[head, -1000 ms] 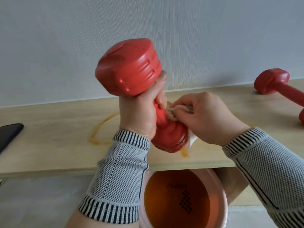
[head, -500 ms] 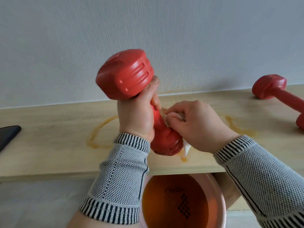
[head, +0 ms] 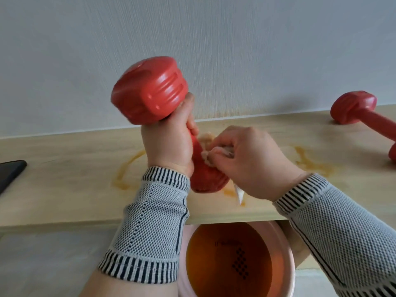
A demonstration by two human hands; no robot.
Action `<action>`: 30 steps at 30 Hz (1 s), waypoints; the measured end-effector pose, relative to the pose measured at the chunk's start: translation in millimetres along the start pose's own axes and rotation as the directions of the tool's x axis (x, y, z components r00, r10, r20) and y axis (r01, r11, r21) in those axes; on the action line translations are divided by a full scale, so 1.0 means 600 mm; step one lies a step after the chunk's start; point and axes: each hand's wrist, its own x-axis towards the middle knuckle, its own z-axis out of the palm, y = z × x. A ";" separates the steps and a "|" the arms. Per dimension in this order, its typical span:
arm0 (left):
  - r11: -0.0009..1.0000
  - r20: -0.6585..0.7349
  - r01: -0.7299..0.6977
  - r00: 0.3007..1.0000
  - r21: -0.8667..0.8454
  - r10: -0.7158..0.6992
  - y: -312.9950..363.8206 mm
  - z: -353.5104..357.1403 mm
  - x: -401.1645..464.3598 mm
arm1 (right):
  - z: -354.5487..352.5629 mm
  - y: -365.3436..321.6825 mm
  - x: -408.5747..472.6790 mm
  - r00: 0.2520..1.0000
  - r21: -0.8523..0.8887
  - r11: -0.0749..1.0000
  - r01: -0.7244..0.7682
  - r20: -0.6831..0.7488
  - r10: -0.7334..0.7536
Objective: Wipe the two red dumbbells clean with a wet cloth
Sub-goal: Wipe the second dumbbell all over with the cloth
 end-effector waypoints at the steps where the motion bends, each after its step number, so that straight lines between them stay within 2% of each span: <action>1: 1.000 -0.062 0.015 0.998 -0.015 -0.016 -0.001 -0.005 0.005 | 0.003 -0.007 -0.005 0.999 -0.015 0.999 0.040 0.020 -0.040; 2: 0.999 -0.103 0.034 0.994 -0.040 -0.038 0.000 -0.009 0.010 | 0.006 -0.012 -0.010 0.996 -0.022 0.996 0.082 0.028 -0.081; 4: 0.994 -0.094 0.060 0.993 -0.095 -0.069 0.002 -0.013 0.012 | 0.008 -0.014 -0.011 0.994 -0.019 0.993 0.113 0.010 -0.113; 10: 0.999 0.170 -0.039 0.985 0.004 0.038 0.007 0.007 -0.015 | -0.011 0.012 0.009 0.996 -0.017 0.998 -0.066 -0.067 0.065; 12: 0.996 0.136 -0.067 0.989 0.060 0.058 0.005 0.007 -0.015 | -0.010 0.003 0.004 0.998 -0.021 0.999 -0.050 -0.046 0.048; 15: 0.994 -0.034 -0.048 0.998 0.097 0.052 0.001 -0.006 -0.001 | -0.001 -0.017 -0.012 0.998 -0.044 0.997 0.056 0.044 -0.054; 16: 0.998 -0.067 -0.027 0.997 0.062 0.031 0.002 -0.011 0.004 | 0.002 -0.019 -0.014 0.994 -0.043 0.994 0.097 0.057 -0.095; 18: 0.998 -0.046 0.024 0.999 -0.056 -0.026 0.007 -0.014 0.007 | 0.003 -0.015 -0.012 0.991 -0.035 0.990 0.133 0.016 -0.133; 21: 0.992 0.108 0.027 0.994 -0.127 -0.013 0.017 -0.008 -0.002 | -0.006 0.005 0.001 0.992 -0.077 0.997 0.016 -0.126 -0.026; 23: 0.983 0.187 0.030 0.982 -0.180 0.005 0.021 -0.003 -0.009 | -0.024 0.025 0.009 0.961 0.006 0.991 -0.135 -0.242 0.133; 25: 0.972 0.213 0.038 0.977 -0.234 0.013 0.026 -0.006 -0.008 | -0.041 0.045 0.012 0.896 0.267 0.925 -0.270 -0.283 0.343; 27: 0.966 0.206 0.033 0.978 -0.257 0.021 0.032 -0.014 -0.004 | -0.045 0.060 0.009 0.834 0.428 0.815 -0.390 -0.212 0.510; 28: 0.964 0.203 0.031 0.979 -0.265 0.025 0.033 -0.018 -0.002 | -0.040 0.067 0.006 0.801 0.500 0.740 -0.451 -0.138 0.582; 29: 0.960 0.203 0.032 0.979 -0.279 0.026 0.035 -0.020 -0.001 | -0.031 0.070 0.004 0.764 0.599 0.620 -0.507 -0.020 0.645; 30: 0.953 0.206 0.038 0.978 -0.300 0.026 0.036 -0.021 0.000 | -0.021 0.070 0.002 0.727 0.699 0.454 -0.553 0.140 0.672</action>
